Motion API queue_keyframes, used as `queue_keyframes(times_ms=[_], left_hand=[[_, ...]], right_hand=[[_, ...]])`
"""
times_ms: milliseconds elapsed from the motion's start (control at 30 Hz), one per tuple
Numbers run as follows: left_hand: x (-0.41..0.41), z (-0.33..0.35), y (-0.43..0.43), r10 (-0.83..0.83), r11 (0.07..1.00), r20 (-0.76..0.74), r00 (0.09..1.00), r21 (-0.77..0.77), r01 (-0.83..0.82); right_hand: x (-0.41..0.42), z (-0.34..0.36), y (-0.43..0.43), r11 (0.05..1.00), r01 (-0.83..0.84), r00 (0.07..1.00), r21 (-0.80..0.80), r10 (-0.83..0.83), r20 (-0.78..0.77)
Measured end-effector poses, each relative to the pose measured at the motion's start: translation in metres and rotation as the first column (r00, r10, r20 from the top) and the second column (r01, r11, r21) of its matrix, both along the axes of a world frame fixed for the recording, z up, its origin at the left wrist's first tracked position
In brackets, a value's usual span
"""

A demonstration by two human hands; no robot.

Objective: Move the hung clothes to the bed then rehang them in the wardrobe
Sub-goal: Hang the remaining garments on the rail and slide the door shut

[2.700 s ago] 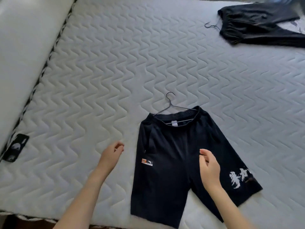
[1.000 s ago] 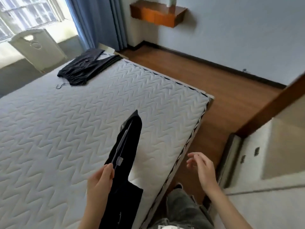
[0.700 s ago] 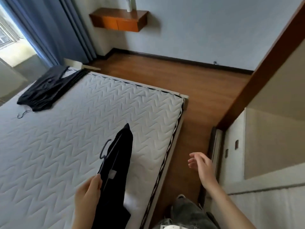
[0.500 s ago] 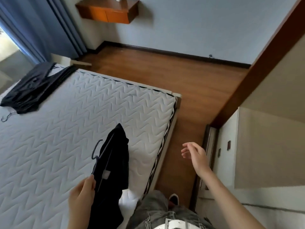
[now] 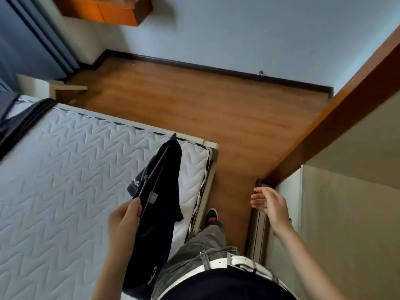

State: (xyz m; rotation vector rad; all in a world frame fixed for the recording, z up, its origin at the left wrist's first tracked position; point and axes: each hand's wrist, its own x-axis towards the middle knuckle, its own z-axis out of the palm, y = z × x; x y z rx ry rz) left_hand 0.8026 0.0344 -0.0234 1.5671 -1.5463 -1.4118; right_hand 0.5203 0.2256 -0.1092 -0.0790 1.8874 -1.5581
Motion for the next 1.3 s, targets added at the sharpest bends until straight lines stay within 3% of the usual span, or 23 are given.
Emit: queue_keyframes(times_ms=[333,733,967,1100,1300], left_hand=[[-0.225,0.02,-0.163,-0.07,0.997,0.03,0.997,0.013,0.07],[-0.393,0.003,-0.236,0.201,0.972,0.066,0.977,0.11,-0.207],[-0.455,0.003,-0.288,0.389,0.915,0.162,0.907,0.049,-0.401],[-0.507,-0.018,-0.349,0.43,0.898,0.114,0.895,0.044,-0.437],[-0.578,-0.019,-0.498,0.445,0.895,0.055,0.894,-0.024,-0.445]], right_hand=[[-0.183,0.015,-0.086,0.988,0.08,0.996,0.133,-0.076,-0.04],[-0.417,0.036,-0.364,0.935,-0.353,0.932,0.015,0.353,-0.081],[-0.498,0.034,-0.478,0.829,-0.558,0.825,0.033,0.559,-0.084],[-0.552,0.019,-0.544,0.769,-0.635,0.762,0.076,0.639,-0.104],[-0.638,0.022,-0.651,0.749,-0.654,0.739,0.106,0.662,-0.121]])
